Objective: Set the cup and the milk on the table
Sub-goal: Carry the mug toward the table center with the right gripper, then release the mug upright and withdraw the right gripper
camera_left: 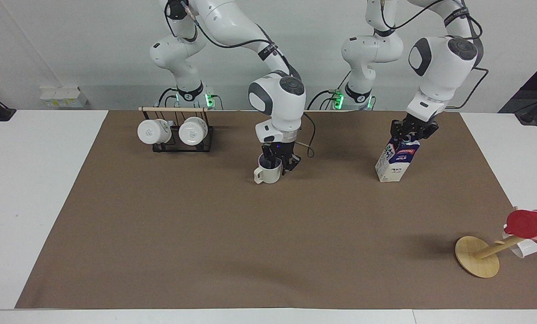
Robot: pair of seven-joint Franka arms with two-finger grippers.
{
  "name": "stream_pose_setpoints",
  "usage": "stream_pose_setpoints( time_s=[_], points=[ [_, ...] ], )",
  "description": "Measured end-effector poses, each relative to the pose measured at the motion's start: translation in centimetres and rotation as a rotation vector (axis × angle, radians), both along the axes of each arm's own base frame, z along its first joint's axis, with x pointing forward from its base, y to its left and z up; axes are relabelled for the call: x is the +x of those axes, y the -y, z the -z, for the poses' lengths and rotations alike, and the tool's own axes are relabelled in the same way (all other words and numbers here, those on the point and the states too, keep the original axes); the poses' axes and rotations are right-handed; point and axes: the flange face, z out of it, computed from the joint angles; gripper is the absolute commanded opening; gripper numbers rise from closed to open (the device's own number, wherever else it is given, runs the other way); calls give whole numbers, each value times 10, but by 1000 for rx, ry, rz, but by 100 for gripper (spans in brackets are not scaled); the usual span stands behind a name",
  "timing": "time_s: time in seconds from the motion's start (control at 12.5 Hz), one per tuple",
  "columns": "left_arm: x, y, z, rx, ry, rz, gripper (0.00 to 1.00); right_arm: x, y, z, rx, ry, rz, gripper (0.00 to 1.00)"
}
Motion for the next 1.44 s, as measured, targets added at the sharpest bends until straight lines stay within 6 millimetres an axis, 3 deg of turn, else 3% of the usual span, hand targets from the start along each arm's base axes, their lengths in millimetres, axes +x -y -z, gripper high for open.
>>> stream_pose_setpoints(
  time_s=[0.24, 0.48, 0.64, 0.8, 1.12, 1.28, 1.44],
  points=[
    [2, -1, 0, -1, 1, -5, 42, 23, 44, -53, 19, 22, -21, 100],
    [4, 8, -10, -5, -7, -52, 39, 28, 88, -103, 26, -5, -60, 100],
    [0, 46, -15, -9, -20, -79, 38, 28, 115, -124, 10, -33, -113, 100],
    [-9, 98, -20, -15, -20, -110, 38, 32, 146, -136, -10, -64, -185, 100],
    [-38, 201, -36, -40, 3, -102, 39, 36, 227, -160, -23, -159, -321, 100],
    [-47, 244, -27, -59, 19, -95, 39, 31, 272, -171, -10, -198, -375, 100],
    [-49, 276, -13, -72, 23, -103, 39, 23, 311, -178, 0, -223, -404, 100]
  ],
)
